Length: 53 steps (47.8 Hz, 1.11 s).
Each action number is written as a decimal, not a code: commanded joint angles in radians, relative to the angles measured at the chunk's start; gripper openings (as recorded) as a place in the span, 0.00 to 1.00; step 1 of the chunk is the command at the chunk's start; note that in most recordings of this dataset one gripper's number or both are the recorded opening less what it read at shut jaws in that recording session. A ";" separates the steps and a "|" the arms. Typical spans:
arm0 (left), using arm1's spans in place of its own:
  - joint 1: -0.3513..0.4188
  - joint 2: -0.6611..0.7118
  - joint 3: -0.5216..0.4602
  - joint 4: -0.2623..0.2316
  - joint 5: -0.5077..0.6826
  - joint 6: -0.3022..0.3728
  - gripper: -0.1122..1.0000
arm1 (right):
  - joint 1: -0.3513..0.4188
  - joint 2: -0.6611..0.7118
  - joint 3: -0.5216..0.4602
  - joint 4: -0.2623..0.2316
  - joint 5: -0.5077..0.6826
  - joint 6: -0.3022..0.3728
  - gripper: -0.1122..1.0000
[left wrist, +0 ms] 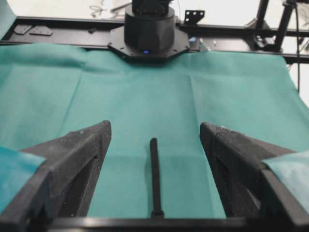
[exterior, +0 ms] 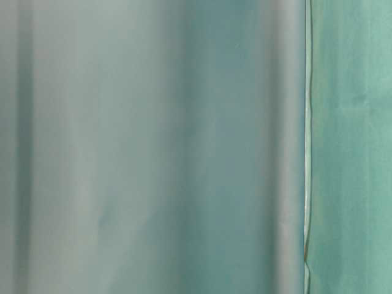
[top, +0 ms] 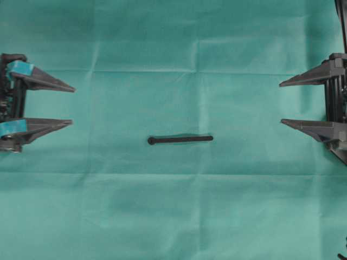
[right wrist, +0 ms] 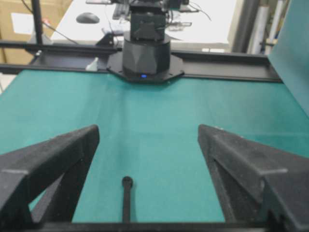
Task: Peel off the Velcro with your right arm.
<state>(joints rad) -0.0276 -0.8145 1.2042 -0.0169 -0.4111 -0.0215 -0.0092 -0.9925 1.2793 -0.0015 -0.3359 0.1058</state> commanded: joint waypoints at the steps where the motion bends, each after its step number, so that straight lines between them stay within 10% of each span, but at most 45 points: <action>1: -0.002 0.052 -0.048 -0.002 -0.028 0.002 0.85 | -0.002 0.006 -0.012 0.002 -0.009 0.002 0.72; 53: 0.005 0.500 -0.408 -0.008 0.109 -0.002 0.85 | -0.002 0.005 -0.011 -0.003 -0.005 0.002 0.72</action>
<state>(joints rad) -0.0261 -0.3068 0.8422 -0.0199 -0.3482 -0.0215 -0.0092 -0.9925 1.2793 -0.0031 -0.3359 0.1058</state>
